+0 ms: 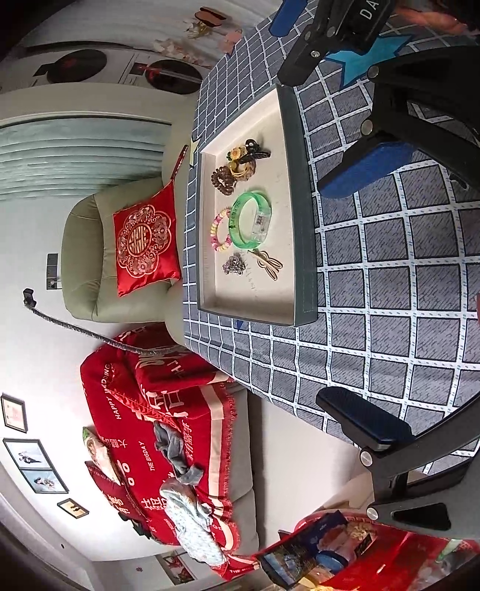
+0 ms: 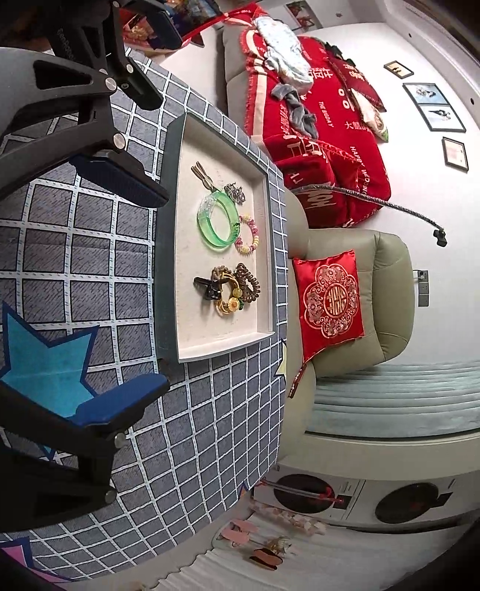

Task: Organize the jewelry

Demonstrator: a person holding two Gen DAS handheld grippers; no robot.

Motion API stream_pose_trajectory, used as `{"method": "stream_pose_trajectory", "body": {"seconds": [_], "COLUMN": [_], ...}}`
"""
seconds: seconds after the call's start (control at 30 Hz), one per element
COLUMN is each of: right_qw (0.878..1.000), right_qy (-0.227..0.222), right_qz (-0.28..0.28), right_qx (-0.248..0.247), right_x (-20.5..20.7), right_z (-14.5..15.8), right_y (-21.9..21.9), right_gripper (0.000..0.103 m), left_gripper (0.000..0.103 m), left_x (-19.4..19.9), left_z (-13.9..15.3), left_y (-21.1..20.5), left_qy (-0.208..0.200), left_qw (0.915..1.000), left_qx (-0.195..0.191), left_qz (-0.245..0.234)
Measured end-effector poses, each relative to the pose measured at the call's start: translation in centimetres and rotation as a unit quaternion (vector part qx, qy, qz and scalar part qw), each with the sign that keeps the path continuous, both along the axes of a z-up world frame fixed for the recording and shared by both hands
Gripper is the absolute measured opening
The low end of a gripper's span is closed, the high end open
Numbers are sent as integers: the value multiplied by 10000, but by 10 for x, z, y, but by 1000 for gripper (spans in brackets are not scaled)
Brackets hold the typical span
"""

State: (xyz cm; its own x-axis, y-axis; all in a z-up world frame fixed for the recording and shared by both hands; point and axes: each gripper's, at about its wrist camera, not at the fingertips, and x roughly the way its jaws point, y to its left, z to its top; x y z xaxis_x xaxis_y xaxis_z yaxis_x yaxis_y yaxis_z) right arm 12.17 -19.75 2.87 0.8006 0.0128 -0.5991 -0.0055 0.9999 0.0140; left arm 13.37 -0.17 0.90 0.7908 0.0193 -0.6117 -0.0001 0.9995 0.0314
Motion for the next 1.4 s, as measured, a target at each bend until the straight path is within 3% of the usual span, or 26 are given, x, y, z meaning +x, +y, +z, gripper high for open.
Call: {"method": "stream_pose_trajectory", "body": {"seconds": [1.4], "right_qw": [10000], "right_qy": [-18], "right_qz": [57], "right_qx": [-32], "right_x": [-4], "right_z": [1], "right_y": [6], "right_gripper": [93], "left_gripper": [103], "left_x": [-2], "left_z": [1], "left_y": [-5], "left_qy": [24], "left_qw": [10000], "left_qx": [-39], "left_qz": [-29]}}
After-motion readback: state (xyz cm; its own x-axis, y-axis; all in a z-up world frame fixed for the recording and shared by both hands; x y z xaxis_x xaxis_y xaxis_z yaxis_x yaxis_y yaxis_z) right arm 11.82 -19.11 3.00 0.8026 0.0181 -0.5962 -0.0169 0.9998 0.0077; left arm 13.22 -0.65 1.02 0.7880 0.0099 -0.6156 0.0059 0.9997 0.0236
